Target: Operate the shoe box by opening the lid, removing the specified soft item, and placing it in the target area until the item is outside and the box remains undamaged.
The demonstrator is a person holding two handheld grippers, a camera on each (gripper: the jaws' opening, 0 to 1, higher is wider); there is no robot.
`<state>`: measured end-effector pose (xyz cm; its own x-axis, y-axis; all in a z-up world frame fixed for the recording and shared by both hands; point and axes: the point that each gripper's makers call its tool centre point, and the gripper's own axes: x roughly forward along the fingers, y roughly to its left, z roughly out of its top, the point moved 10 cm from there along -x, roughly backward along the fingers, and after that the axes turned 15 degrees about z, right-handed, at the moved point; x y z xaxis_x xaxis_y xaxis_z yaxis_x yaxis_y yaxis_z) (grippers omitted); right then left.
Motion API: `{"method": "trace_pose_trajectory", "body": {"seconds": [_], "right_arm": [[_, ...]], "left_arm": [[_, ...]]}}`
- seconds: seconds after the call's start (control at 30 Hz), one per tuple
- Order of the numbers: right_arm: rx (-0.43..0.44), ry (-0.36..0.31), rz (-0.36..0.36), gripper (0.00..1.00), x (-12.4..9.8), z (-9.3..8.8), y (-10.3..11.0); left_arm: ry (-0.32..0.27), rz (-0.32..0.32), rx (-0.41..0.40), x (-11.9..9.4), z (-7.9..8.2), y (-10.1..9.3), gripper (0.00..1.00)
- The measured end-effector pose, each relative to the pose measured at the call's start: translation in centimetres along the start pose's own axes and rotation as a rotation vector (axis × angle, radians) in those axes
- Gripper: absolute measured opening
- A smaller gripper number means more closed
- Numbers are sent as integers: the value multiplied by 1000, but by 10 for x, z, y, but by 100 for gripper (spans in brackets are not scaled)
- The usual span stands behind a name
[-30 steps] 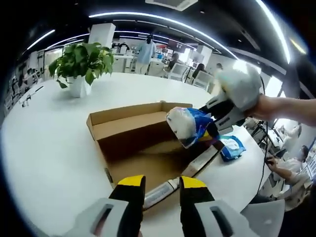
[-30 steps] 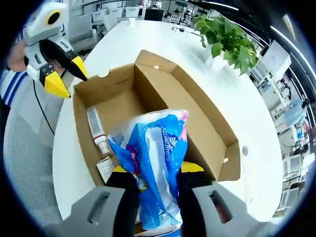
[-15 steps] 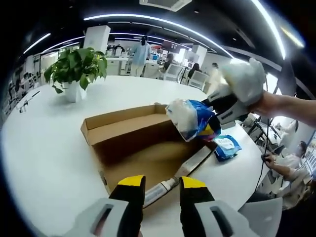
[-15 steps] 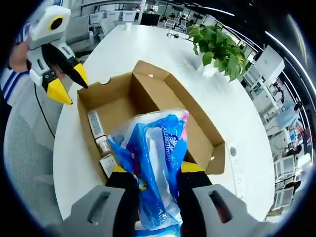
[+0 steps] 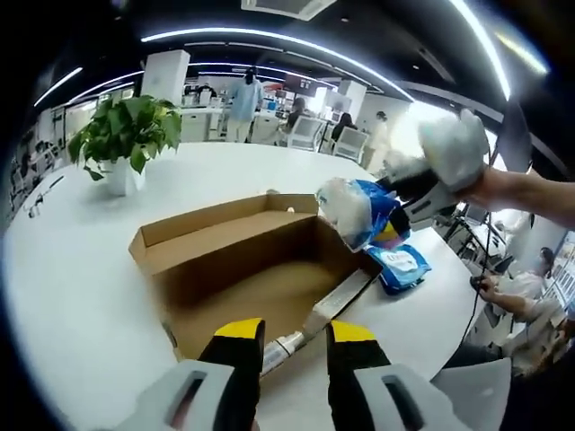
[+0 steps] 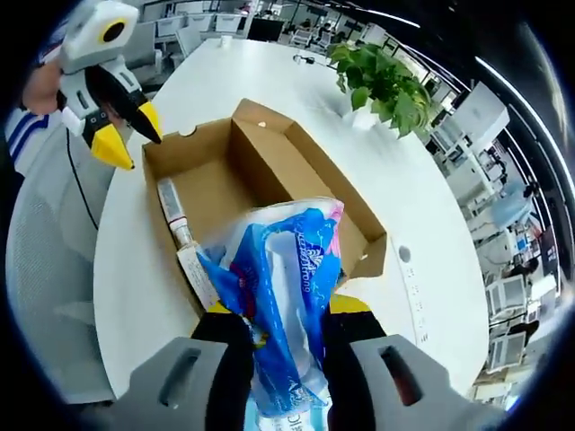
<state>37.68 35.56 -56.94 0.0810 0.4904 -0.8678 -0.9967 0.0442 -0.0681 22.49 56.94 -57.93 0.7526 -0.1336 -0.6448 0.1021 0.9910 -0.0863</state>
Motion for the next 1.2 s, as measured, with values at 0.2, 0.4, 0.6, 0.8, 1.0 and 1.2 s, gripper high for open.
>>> {"method": "trace_pose_trajectory", "body": {"seconds": [0.2,0.4,0.6,0.8,1.0,1.2], "right_arm": [[25,20,-17,26,-15,-26,2],[64,42,-41,26,-33,-60,4],[113,74,-58,26,-52,-103,10],[169,97,-80,26,-70,-146,16],[230,115,-103,26,-91,-189,24],[286,133,-122,26,-108,-226,31]], "left_arm": [[6,-16,23,0,2,-11,27],[13,-32,50,6,6,-21,27],[14,-45,72,9,9,-34,27],[23,-60,94,13,10,-48,27],[31,-79,121,18,14,-67,27],[35,-96,153,21,17,-86,27]]}}
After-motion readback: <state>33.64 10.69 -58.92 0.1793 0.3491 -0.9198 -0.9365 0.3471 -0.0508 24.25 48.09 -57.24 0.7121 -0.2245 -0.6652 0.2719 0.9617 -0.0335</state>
